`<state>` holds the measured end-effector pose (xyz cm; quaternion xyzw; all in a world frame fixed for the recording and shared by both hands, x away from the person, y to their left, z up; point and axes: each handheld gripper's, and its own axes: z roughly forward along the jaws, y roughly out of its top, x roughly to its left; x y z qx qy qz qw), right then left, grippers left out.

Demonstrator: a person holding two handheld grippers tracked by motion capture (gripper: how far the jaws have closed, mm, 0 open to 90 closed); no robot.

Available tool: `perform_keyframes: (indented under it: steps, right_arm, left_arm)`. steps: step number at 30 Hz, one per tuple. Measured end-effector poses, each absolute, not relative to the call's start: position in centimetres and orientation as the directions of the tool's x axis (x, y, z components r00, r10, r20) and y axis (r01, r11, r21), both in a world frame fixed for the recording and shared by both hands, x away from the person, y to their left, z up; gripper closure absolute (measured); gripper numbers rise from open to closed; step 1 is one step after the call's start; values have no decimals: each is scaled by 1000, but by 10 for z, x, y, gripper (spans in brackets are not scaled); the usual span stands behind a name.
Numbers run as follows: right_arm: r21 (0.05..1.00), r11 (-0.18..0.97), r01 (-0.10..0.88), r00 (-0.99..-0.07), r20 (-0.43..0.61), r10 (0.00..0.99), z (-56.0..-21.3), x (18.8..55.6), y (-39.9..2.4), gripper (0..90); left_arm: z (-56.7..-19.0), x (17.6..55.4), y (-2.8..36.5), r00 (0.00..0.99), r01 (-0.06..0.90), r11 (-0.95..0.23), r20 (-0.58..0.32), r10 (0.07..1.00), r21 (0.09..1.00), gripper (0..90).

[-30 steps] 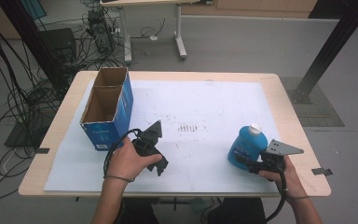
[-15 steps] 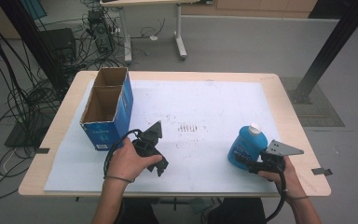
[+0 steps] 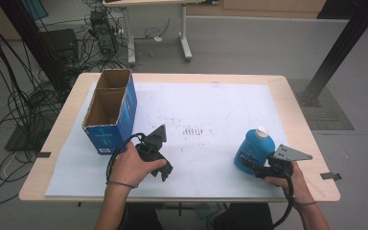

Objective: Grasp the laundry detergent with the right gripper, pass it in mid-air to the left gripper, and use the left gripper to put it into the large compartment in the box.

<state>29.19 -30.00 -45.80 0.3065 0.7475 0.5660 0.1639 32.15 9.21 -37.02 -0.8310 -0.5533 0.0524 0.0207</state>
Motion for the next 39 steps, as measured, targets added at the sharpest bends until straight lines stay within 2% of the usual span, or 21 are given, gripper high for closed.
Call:
perform_keyframes:
  steps: [17,28,34,39]
  right_arm:
    - [948,171,268,-758,98,645,-458,291,-300,397]
    - [950,167,263,-756,96,648,-459,291,-300,396]
    - [950,169,263,-757,94,647,-459,291,-300,398]
    - [950,170,262,-759,94,644,-458,291,-300,400]
  left_arm:
    - [-369,322,92,382,918,-385,-51,923,-92,85]
    - [-362,321,96,399,914,-401,-51,916,-58,86]
    - [-359,321,99,425,902,-428,-48,904,-58,88]
    - [-353,323,96,484,873,-485,-38,874,-51,88]
